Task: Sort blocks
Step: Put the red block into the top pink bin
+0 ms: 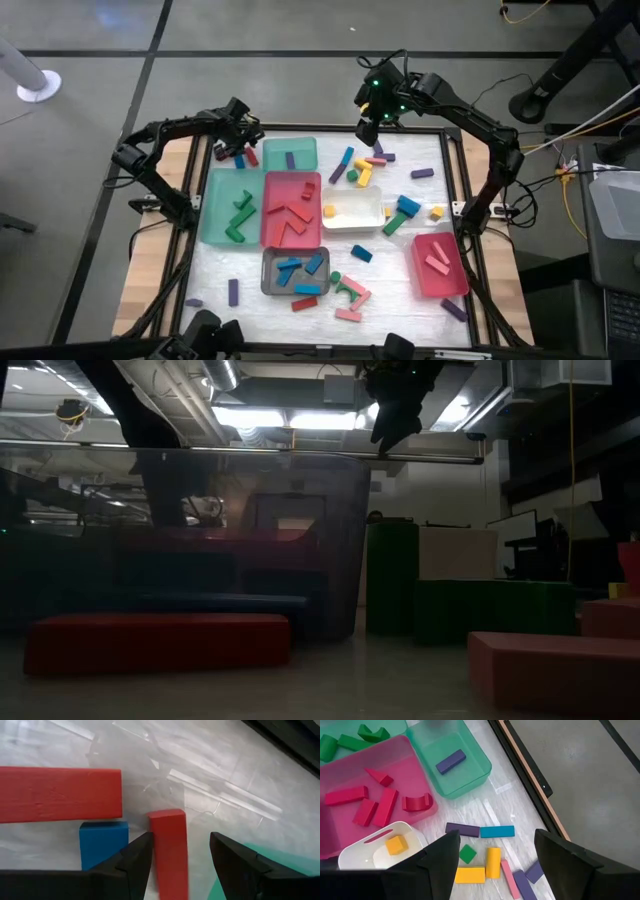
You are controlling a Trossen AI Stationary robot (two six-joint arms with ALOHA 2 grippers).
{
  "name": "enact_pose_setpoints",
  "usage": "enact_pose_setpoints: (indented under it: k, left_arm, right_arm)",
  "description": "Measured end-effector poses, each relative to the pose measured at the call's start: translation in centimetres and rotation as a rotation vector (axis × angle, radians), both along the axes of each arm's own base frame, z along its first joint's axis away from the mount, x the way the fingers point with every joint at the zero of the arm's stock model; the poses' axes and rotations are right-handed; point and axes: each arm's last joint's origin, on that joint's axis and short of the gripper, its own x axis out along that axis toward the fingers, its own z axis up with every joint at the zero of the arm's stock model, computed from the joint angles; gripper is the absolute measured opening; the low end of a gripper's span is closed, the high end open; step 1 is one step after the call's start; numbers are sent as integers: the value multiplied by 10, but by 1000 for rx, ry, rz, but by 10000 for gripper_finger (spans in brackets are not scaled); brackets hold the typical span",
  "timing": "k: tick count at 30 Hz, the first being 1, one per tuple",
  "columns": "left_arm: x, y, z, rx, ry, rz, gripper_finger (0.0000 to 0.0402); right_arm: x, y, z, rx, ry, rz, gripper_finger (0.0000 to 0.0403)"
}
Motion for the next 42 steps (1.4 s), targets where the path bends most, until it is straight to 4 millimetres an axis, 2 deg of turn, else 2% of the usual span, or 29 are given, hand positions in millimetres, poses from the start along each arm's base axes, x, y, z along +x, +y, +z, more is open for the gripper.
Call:
enact_pose_setpoints:
  k: [23,36,39,42]
  left_arm:
    - [3,-5,-1,-43,-11,27,186]
    - [7,-3,-14,-98,-3,69,185]
    - [8,-3,-16,-108,4,66,171]
    - [8,-4,-17,-114,18,53,140]
  right_arm:
    - [0,0,0,0,1,0,254]
    - [0,0,0,-1,-1,0,254]
    - [0,0,0,-1,-1,0,254]
    - [0,0,0,-1,-1,0,254]
